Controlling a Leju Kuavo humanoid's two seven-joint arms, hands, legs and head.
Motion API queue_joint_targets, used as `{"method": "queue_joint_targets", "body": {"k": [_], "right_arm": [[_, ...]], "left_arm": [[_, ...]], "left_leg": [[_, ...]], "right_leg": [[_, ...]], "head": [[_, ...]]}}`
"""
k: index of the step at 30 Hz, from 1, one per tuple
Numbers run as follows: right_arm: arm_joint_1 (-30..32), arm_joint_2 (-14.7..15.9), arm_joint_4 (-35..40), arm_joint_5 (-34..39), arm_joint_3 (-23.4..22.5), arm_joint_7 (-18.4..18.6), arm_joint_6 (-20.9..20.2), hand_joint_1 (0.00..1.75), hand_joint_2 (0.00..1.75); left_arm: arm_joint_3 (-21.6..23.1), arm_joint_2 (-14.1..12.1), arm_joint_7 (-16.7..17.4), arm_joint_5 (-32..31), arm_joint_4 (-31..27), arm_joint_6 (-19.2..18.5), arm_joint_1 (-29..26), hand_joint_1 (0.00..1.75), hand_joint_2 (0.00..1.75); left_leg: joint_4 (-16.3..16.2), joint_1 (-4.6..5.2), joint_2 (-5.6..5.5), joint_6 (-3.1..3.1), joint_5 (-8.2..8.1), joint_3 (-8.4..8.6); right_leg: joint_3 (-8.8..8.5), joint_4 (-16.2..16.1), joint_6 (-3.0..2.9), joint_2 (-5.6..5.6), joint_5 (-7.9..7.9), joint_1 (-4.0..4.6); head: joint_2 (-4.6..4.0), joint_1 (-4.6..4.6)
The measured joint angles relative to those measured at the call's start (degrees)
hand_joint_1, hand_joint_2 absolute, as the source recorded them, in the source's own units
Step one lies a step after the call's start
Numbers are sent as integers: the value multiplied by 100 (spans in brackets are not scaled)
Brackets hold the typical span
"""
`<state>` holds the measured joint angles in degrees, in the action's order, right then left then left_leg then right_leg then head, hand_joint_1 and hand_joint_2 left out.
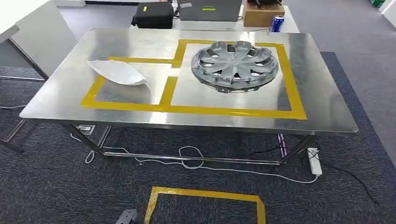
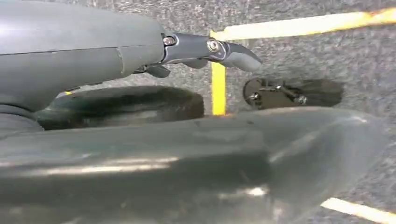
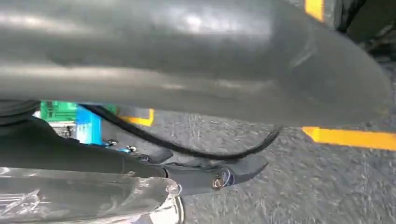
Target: Take the parts from the cabinet and place them on the table.
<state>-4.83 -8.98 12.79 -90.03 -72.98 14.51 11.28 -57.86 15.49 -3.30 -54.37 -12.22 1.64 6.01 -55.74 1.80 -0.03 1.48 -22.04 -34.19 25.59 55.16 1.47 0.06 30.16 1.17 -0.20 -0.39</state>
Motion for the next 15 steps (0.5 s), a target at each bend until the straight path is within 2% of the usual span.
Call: {"method": "queue_joint_targets", "body": {"k": [2, 3, 4, 5, 6, 7, 8, 9, 10, 11, 12, 13, 14, 15], "right_arm": [[6, -53, -13, 0, 59, 149, -125, 0, 0], [6, -103, -48, 0, 116, 186, -199, 0, 0], [3, -114, -48, 2, 202, 197, -223, 0, 0], [2, -140, -48, 44, 285, 197, -194, 0, 0], [3, -170, -48, 176, 310, 228, -21, 0, 0], [1, -210, -48, 243, 319, 273, 165, 0, 0], [1, -234, -50, 236, 341, 317, 328, 0, 0], [3, -243, -50, 236, 381, 324, 402, 0, 175], [3, -251, -53, 273, 405, 291, 435, 0, 175], [-3, -249, -53, 335, 413, 197, 459, 0, 175], [-12, -249, -53, 429, 413, 0, 479, 0, 175], [-22, -249, -50, 489, 415, -202, 496, 0, 175], [-22, -249, -50, 505, 415, -332, 514, 0, 175], [-28, -249, -50, 496, 415, -409, 544, 0, 175]], "left_arm": [[136, 2, 127, -143, 0, -75, 18, 0, 0], [147, -2, 239, 59, 0, -125, 30, 0, 0], [66, 7, 295, 398, 2, -180, 34, 0, 0], [-76, 2, 194, 772, 0, -263, 44, 0, 0], [-254, -28, -86, 987, 0, -365, 31, 0, 0], [-323, -35, -293, 915, 0, -405, 14, 0, 0], [-325, -35, -361, 834, 0, -376, 16, 0, 0], [-325, -39, -358, 724, 0, -343, 28, 0, 0], [-325, -43, -323, 617, 0, -330, 32, 0, 0], [-316, -50, -262, 514, 0, -310, 34, 0, 0], [-286, -52, -139, 388, 0, -238, 42, 0, 0], [-229, -44, -20, 269, 0, -160, 58, 0, 0], [-181, -43, 46, 171, 0, -114, 71, 0, 0], [-133, -37, 138, 60, 0, -74, 86, 0, 0]], "left_leg": [[16, -25, -2, -71, 99, -30], [-17, -32, -10, -107, 40, -59], [-140, -36, -10, -173, -223, -132], [-438, -62, -11, -227, -586, -225], [-904, -72, -13, -277, -961, -349], [-1323, -81, -12, -309, -1187, -457], [-1643, -97, -11, -332, -1249, -509], [-1732, -115, -10, -351, -1108, -461], [-1628, -132, -8, -366, -891, -318], [-1336, -151, -7, -378, -656, -69], [-895, -176, -5, -395, -542, 271], [-399, -211, -2, -416, -634, 666], [68, -209, -14, -368, -731, 943], [146, -187, -15, -263, -818, 928]], "right_leg": [[51, -7, -74, -9, -100, 14], [92, -30, -100, -38, -177, -33], [163, -30, -137, -41, -233, -32], [238, -30, -176, -40, -297, -36], [327, -28, -172, -38, -371, -39], [374, -25, -167, -42, -437, -42], [480, -18, -154, -54, -509, -45], [585, -5, -133, -65, -582, -49], [686, 16, -116, -77, -645, -56], [793, 47, -95, -78, -704, -69], [886, 84, -73, -74, -757, -78], [946, 126, -36, -65, -800, -68], [1013, 198, -14, -61, -822, -49], [1058, 218, 21, -65, -894, -50]], "head": [[0, 11], [-2, 50], [-2, 37], [-2, -5], [-2, -4], [-2, -19], [-2, -37], [-2, -33], [-2, -35], [-2, -37], [-2, -37], [0, -50], [-2, -57], [0, -55]]}}
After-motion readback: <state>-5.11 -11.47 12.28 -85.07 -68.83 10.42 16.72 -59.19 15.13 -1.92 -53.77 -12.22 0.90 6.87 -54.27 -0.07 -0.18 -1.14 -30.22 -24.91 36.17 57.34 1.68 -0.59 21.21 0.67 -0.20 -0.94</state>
